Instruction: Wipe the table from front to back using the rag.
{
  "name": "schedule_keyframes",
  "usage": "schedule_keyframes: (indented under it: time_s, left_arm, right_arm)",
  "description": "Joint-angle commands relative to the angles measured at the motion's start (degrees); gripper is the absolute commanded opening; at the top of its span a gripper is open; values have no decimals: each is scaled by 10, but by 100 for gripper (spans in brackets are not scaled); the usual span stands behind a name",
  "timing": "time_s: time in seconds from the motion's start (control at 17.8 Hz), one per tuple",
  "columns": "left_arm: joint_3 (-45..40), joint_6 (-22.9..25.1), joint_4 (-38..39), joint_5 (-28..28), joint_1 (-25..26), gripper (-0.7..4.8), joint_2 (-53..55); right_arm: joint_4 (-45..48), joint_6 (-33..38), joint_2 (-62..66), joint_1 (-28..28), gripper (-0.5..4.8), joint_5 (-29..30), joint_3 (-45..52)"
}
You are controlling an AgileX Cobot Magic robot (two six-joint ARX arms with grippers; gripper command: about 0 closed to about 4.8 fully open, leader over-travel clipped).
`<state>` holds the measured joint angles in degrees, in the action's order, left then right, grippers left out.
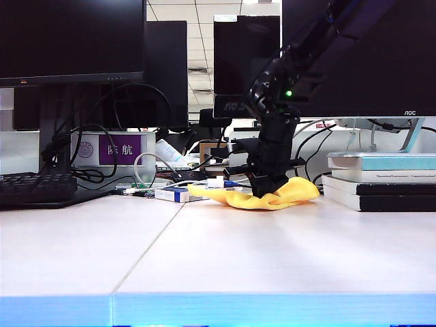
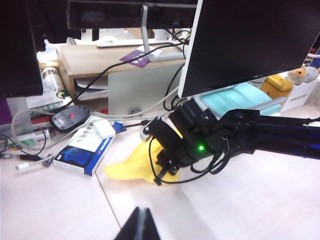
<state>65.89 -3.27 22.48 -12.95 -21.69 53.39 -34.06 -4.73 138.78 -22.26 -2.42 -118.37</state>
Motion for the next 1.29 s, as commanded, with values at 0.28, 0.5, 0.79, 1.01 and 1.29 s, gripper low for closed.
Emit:
schedule_keyframes:
  time_s: [0.28, 0.5, 0.79, 1.01, 1.29]
  left_arm:
    - [4, 0, -18, -14, -1, -4, -2]
    - [4, -2, -18, -15, -1, -4, -2]
    - [4, -1, -18, -22, -1, -4, -2]
    - [5, -1, -6, -94, -1, -4, -2]
    - [5, 12, 30, -94, -1, -4, -2]
  right_arm:
    - [-132, 1, -11, -3, -1, 26, 10]
    - [-170, 0, -12, -3, -1, 29, 10]
    - [-223, 0, -13, -10, -1, 41, 10]
    - [-253, -3, -21, -16, -1, 41, 10]
    - [-273, -8, -43, -16, -1, 41, 11]
